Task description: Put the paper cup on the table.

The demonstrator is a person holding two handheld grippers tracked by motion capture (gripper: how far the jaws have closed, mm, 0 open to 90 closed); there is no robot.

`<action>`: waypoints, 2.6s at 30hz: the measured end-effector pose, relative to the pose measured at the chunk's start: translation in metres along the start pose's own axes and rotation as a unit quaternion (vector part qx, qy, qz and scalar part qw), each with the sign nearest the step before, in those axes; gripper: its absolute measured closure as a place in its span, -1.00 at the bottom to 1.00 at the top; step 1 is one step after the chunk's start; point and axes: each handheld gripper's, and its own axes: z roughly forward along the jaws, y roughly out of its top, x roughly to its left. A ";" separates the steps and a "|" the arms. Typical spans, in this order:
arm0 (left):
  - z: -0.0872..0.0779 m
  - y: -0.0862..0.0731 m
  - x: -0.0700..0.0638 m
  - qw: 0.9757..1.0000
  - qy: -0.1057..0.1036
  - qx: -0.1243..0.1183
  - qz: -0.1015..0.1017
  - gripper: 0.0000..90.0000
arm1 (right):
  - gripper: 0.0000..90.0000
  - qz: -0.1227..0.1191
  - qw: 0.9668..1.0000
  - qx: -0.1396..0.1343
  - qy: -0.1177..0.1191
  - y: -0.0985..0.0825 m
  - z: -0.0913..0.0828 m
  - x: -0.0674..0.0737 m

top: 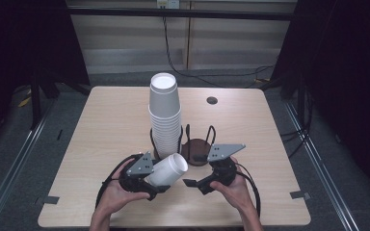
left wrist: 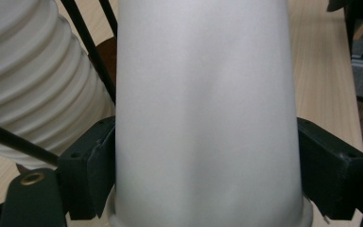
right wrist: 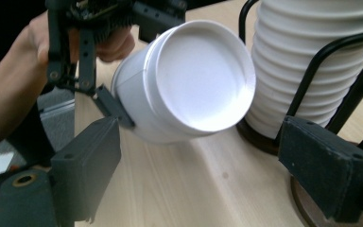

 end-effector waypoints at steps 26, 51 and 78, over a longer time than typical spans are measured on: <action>0.007 0.012 -0.004 0.994 -0.007 0.093 0.053 -0.64 | -0.70 -0.031 0.993 0.113 0.026 0.006 0.010 -0.004; 0.014 0.023 -0.016 0.988 -0.040 0.116 0.093 -0.64 | -0.68 -0.065 0.971 0.222 0.061 0.019 0.033 -0.005; 0.024 0.026 -0.027 0.984 -0.046 0.132 0.109 -0.63 | -0.58 -0.087 0.959 0.253 0.098 0.024 0.050 0.006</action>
